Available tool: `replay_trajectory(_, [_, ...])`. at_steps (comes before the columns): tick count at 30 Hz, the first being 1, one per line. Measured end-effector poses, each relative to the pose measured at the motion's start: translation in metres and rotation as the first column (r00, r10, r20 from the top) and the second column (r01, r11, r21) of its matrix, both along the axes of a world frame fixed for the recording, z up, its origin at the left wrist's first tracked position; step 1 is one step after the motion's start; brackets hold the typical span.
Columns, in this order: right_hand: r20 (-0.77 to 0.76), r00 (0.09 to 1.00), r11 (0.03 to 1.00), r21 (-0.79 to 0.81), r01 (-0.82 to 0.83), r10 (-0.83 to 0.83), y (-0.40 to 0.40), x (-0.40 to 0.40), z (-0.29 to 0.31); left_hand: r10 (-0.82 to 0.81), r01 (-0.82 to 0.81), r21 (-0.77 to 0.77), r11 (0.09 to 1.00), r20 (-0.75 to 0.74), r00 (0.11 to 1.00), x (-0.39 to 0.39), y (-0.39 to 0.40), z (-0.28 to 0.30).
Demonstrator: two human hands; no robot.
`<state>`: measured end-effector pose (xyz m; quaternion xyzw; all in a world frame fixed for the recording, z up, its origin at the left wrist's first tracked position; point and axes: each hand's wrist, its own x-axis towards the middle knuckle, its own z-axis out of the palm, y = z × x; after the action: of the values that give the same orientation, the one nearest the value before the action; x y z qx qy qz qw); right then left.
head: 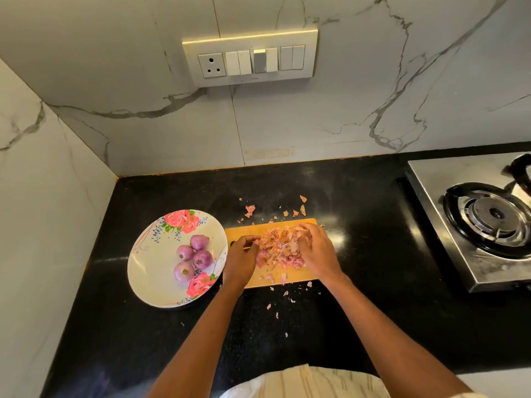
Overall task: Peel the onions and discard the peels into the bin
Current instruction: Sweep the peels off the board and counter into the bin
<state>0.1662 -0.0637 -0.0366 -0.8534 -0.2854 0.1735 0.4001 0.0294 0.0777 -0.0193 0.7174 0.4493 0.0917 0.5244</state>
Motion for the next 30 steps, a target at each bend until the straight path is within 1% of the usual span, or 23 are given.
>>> replay_trajectory(3, [0.006, 0.998, 0.996, -0.07, -0.06, 0.061, 0.005, -0.007, -0.013, 0.036, -0.036, -0.023, 0.999, -0.006, 0.999, 0.0, -0.003, -0.005])
replay_trajectory(5, [-0.014, 0.992, 0.989, -0.081, -0.125, 0.125, 0.01, -0.013, -0.018, 0.062, -0.06, -0.086, 0.995, 0.022, 0.998, 0.001, -0.005, -0.008])
replay_trajectory(7, [-0.054, 0.977, 0.977, -0.05, -0.207, 0.204, 0.015, -0.018, -0.016, 0.092, -0.077, -0.18, 0.981, 0.077, 0.993, 0.001, -0.008, -0.008])
replay_trajectory(8, [-0.062, 0.968, 0.969, -0.019, -0.247, 0.245, 0.015, -0.018, -0.015, 0.106, -0.085, -0.199, 0.976, 0.094, 0.99, 0.001, -0.009, -0.008])
replay_trajectory(9, [-0.057, 0.962, 0.964, 0.011, -0.265, 0.266, 0.015, -0.017, -0.012, 0.116, -0.096, -0.184, 0.978, 0.102, 0.988, 0.0, -0.009, -0.007])
replay_trajectory(10, [-0.044, 0.967, 0.967, 0.043, -0.25, 0.252, 0.015, -0.013, -0.01, 0.123, -0.11, -0.135, 0.985, 0.094, 0.988, -0.003, -0.006, -0.004])
replay_trajectory(11, [-0.031, 0.981, 0.979, 0.069, -0.19, 0.192, 0.014, -0.008, -0.007, 0.133, -0.127, -0.077, 0.989, 0.077, 0.988, -0.006, -0.003, -0.001])
replay_trajectory(13, [0.021, 1.0, 0.998, 0.062, -0.005, 0.004, 0.008, 0.006, -0.004, 0.152, -0.153, 0.009, 0.988, 0.063, 0.986, -0.015, 0.003, 0.0])
replay_trajectory(14, [0.061, 0.996, 0.997, 0.025, 0.069, -0.07, 0.005, 0.012, -0.003, 0.148, -0.15, 0.028, 0.988, 0.054, 0.987, -0.02, 0.005, -0.001])
replay_trajectory(16, [0.117, 0.984, 0.983, -0.108, 0.147, -0.134, -0.001, 0.017, -0.002, 0.126, -0.127, 0.049, 0.991, 0.018, 0.992, -0.027, 0.004, -0.003])
replay_trajectory(18, [0.121, 0.985, 0.965, -0.214, 0.15, -0.126, -0.004, 0.014, -0.003, 0.116, -0.114, 0.068, 0.991, -0.022, 0.993, -0.027, 0.0, -0.008])
replay_trajectory(19, [0.103, 0.987, 0.964, -0.226, 0.142, -0.121, -0.004, 0.012, -0.002, 0.123, -0.12, 0.081, 0.989, -0.033, 0.992, -0.026, -0.003, -0.009])
replay_trajectory(24, [0.015, 0.991, 0.976, -0.174, 0.134, -0.134, -0.007, 0.007, 0.004, 0.176, -0.172, 0.116, 0.978, -0.027, 0.984, -0.015, -0.013, -0.006])
replay_trajectory(26, [-0.019, 0.992, 0.977, -0.176, 0.116, -0.121, -0.012, 0.01, 0.003, 0.188, -0.182, 0.128, 0.975, -0.035, 0.981, -0.011, -0.018, -0.006])
replay_trajectory(29, [-0.019, 0.996, 0.974, -0.212, 0.084, -0.09, -0.02, 0.013, -0.003, 0.18, -0.156, 0.181, 0.971, -0.126, 0.976, -0.005, -0.026, -0.008])
replay_trajectory(30, [-0.017, 0.996, 0.976, -0.201, 0.087, -0.092, -0.022, 0.013, -0.006, 0.174, -0.147, 0.185, 0.972, -0.143, 0.974, -0.005, -0.029, -0.008])
